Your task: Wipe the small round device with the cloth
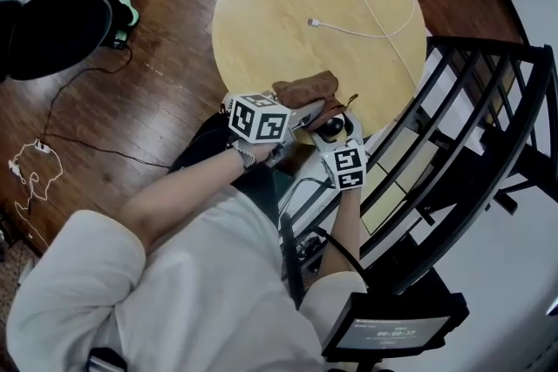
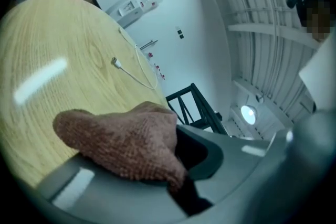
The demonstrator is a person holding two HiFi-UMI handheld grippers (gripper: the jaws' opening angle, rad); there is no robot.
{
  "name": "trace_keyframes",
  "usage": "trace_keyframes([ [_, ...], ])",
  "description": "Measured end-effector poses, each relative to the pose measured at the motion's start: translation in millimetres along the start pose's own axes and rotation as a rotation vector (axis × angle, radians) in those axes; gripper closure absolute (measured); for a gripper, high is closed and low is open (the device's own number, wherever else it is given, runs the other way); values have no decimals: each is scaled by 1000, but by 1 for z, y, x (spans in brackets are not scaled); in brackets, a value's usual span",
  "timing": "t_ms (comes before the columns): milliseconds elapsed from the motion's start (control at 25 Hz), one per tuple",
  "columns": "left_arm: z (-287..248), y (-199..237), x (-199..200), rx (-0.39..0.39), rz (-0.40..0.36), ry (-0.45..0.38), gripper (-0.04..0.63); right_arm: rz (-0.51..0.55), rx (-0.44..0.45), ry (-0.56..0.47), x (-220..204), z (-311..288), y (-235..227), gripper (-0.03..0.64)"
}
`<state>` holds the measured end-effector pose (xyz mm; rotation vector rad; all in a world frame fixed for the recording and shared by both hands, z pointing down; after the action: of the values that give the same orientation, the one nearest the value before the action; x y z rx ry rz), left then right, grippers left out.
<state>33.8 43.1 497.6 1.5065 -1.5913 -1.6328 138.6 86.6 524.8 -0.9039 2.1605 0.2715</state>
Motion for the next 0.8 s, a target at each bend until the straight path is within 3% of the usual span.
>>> trace_keyframes([
  [160,-5,2,4,9,-42,30,557,-112,-142,-11,1,-3,5,259],
  [320,-10,7,9,13,-114,79,557,-186,-217,-5,3,-6,8,259],
  [600,-18,14,5,48,-324,198,558,-203,-215,-33,1,-3,8,259],
  [800,-25,21,5,116,-499,346,558,-212,-214,-52,3,-3,9,258],
])
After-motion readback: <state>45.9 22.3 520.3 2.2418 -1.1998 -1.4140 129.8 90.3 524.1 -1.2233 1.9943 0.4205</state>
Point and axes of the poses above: the fingertips, and each gripper's own axes: z backward along the fingers, y to its left, x out of its top, the point moved 6 cm from there along z, backward along the fingers, and after that the axes turned 5 degrees about -y, right-handed, at the moved point
